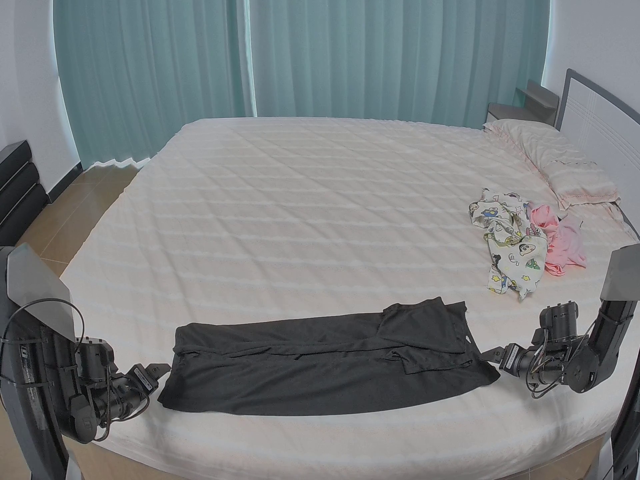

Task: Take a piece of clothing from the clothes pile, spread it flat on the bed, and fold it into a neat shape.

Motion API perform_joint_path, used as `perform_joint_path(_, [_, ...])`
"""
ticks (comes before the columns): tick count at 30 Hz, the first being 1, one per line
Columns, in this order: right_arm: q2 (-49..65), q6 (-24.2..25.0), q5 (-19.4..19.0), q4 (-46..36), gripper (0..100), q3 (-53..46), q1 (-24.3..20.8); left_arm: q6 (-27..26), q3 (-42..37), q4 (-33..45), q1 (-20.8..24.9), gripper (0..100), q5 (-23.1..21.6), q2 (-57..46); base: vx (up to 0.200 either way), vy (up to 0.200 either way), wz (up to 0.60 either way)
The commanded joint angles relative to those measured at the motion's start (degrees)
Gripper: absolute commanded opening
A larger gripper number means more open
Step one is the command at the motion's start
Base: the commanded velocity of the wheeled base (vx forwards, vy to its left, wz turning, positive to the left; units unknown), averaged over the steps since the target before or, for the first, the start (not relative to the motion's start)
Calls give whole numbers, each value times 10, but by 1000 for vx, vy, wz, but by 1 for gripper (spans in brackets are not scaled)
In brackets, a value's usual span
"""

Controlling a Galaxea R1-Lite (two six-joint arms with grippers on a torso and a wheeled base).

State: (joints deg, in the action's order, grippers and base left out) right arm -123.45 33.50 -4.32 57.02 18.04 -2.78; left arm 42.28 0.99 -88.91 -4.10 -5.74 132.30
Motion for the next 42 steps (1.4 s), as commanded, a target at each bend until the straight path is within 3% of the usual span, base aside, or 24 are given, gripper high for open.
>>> perform_joint_path(1, [38, 3, -3, 1, 100, 2, 5, -1, 24, -11, -3, 100, -29, -92, 0, 0, 0])
perform_joint_path(6, [37, 6, -6, 2, 100, 1, 1, -5, 98, -11, 3, 100, -27, -59, 0, 0, 0])
perform_joint_path(12, [37, 8, -6, 2, 100, -1, -2, -20, 226, 62, 15, 100, -33, -4, 0, 0, 0])
perform_joint_path(16, [36, 8, -7, 2, 100, -2, -4, -30, 270, 116, 21, 100, -66, 9, 0, 0, 0])
perform_joint_path(20, [30, 9, -6, 2, 100, -3, -10, -50, 279, 119, 21, 100, -96, 22, 0, 0, 0])
perform_joint_path(28, [28, 8, -6, 2, 100, -3, -11, -123, 292, 116, 18, 100, -93, 65, 0, 0, 0])
perform_joint_path(39, [23, 9, -6, 3, 100, -2, -10, -126, 312, 120, 19, 100, -93, 74, 0, 0, 0])
perform_joint_path(40, [23, 9, -6, 3, 100, -2, -10, -126, 317, 120, 19, 0, -91, 75, 0, 0, 0])
perform_joint_path(42, [22, 8, -6, 3, 100, -2, -11, -126, 322, 120, 18, 0, -88, 77, 0, 0, 0])
